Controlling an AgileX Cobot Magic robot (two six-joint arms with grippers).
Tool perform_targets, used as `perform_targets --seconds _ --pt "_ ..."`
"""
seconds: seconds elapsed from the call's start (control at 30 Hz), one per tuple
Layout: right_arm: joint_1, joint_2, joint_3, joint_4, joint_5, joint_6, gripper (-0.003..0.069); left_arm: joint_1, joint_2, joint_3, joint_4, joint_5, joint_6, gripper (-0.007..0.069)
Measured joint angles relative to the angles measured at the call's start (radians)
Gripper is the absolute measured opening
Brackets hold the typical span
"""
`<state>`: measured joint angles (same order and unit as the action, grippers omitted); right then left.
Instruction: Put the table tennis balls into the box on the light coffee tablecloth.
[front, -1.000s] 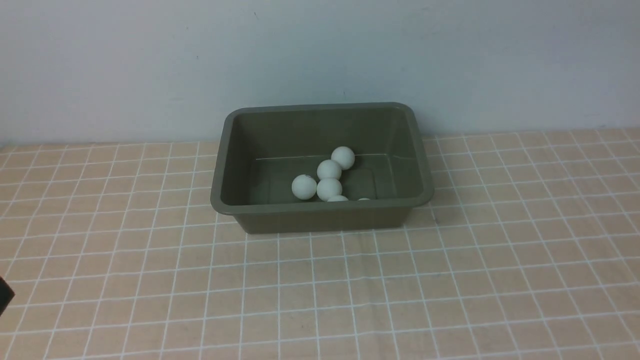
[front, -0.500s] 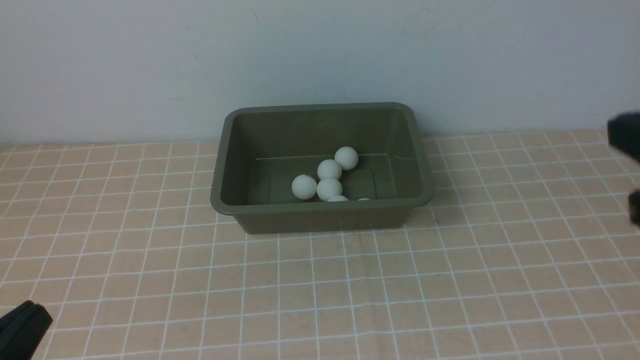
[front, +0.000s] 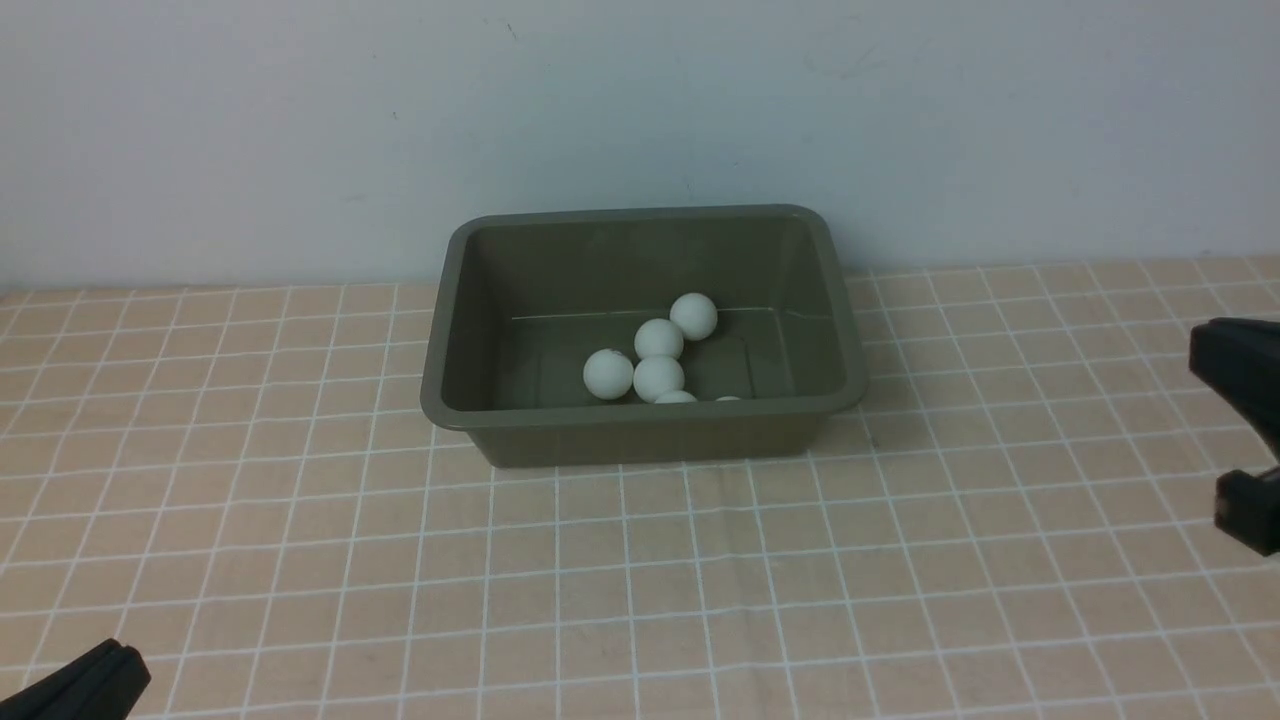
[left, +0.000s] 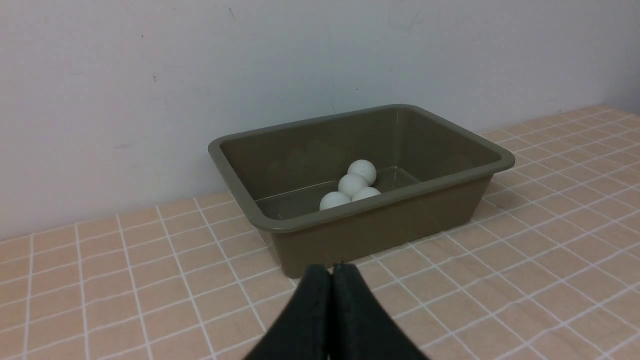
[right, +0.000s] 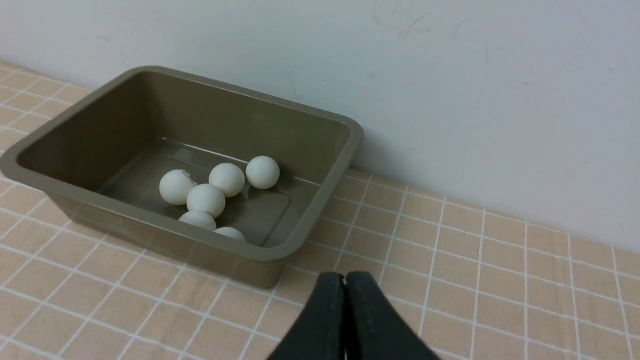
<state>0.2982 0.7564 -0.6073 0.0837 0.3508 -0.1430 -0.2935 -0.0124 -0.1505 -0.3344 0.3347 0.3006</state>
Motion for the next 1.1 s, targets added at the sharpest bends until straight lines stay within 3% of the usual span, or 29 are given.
perform_targets --seconds 0.2,0.47,0.73,0.87,1.1 --pt "0.000 0.000 0.000 -0.006 0.000 -0.007 -0.0018 0.000 0.000 0.000 0.000 0.000 0.000 -0.0069" --pt "-0.010 -0.012 0.004 -0.111 0.022 -0.030 -0.0018 0.000 0.000 0.000 0.000 0.000 0.000 -0.0069" --pt "-0.222 -0.210 0.157 -0.030 0.123 -0.018 -0.0018 0.000 0.000 0.000 0.000 0.001 0.000 -0.0069" --pt "-0.316 -0.399 0.351 -0.032 0.020 -0.018 -0.0018 0.000 0.000 0.000 0.000 0.001 0.000 -0.0069" --pt "-0.371 -0.578 0.600 -0.026 -0.200 -0.014 -0.0018 0.000 0.000 0.000 0.000 0.001 0.000 -0.0069"
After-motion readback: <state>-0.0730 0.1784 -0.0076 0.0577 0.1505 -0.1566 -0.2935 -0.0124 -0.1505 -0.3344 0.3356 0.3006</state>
